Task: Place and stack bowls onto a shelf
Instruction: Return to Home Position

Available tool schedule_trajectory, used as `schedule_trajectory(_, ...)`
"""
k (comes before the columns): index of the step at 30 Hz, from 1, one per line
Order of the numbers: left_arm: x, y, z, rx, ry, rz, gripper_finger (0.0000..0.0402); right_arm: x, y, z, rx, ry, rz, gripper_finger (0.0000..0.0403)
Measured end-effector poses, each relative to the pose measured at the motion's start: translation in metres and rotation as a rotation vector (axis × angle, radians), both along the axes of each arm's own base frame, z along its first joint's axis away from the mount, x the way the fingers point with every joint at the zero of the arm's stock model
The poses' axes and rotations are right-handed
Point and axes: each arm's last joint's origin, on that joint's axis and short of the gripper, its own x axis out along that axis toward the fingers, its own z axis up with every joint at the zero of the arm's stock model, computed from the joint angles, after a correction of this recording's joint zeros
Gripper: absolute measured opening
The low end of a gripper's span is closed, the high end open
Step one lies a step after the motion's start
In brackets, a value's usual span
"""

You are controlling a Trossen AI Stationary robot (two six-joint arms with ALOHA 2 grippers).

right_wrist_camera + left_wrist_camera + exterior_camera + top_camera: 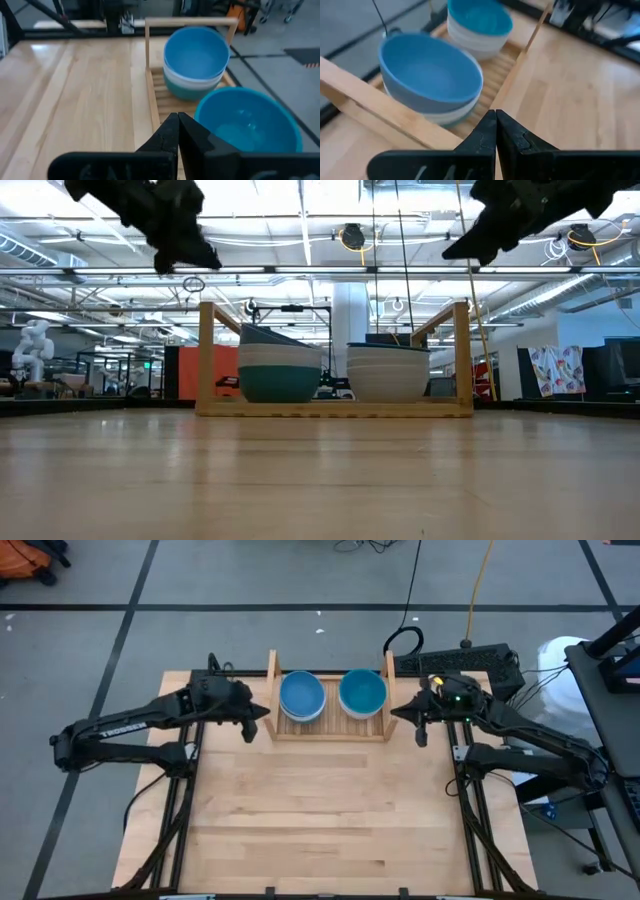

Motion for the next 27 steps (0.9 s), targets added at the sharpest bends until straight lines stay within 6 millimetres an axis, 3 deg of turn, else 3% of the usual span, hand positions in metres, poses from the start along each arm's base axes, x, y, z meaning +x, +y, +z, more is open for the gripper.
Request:
schedule_trajectory(21,-0.053,-0.021,0.042,0.082,-0.287,0.017,0.0015,-0.052,0.030,0.033,-0.190,-0.257,0.012,0.0000)
schedule_trajectory(27,-0.061,-0.024,0.048,-0.037,-0.384,0.075,0.0016,-0.058,0.033,0.035,-0.075,-0.305,-0.020,0.0000)
